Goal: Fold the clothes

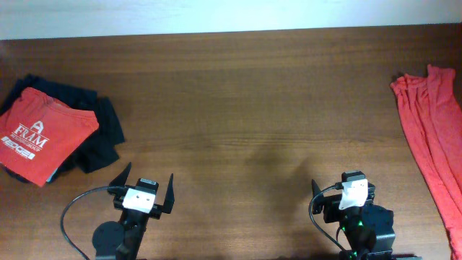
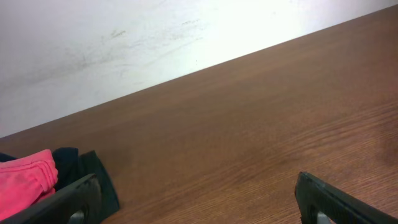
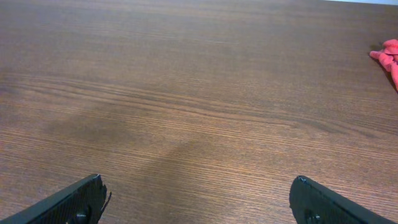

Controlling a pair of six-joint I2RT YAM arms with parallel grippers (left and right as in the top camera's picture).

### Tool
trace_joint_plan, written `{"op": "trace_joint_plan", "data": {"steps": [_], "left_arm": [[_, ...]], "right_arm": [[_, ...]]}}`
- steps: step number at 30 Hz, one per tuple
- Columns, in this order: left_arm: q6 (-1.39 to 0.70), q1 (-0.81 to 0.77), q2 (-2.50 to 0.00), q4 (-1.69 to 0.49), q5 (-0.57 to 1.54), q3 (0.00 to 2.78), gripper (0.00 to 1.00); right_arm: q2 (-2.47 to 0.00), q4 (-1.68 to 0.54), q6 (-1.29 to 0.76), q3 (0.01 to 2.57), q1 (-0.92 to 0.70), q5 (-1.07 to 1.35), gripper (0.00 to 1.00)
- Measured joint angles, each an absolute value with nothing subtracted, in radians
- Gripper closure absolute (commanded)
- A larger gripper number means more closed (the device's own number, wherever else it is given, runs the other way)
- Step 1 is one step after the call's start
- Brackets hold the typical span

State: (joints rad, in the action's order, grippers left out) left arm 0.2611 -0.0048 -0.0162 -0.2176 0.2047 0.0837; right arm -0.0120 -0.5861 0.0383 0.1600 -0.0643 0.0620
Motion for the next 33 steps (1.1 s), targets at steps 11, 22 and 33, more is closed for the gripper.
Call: {"op": "trace_joint_plan", "data": {"steps": [11, 22, 33], "left_arm": [[0.261, 0.011, -0.016, -0.22, 0.204, 0.084, 0.01], [0.261, 0.011, -0.016, -0.22, 0.204, 0.084, 0.01], [0.261, 0.011, -0.016, -0.22, 0.204, 0.084, 0.01]], "right_arm": [[-0.012, -0.587, 0.038, 0.16, -0.064, 0.062, 0.01], [-0.012, -0.587, 0.038, 0.16, -0.064, 0.062, 0.01], [-0.012, -0.587, 0.038, 0.16, -0.064, 0.062, 0.01]]}}
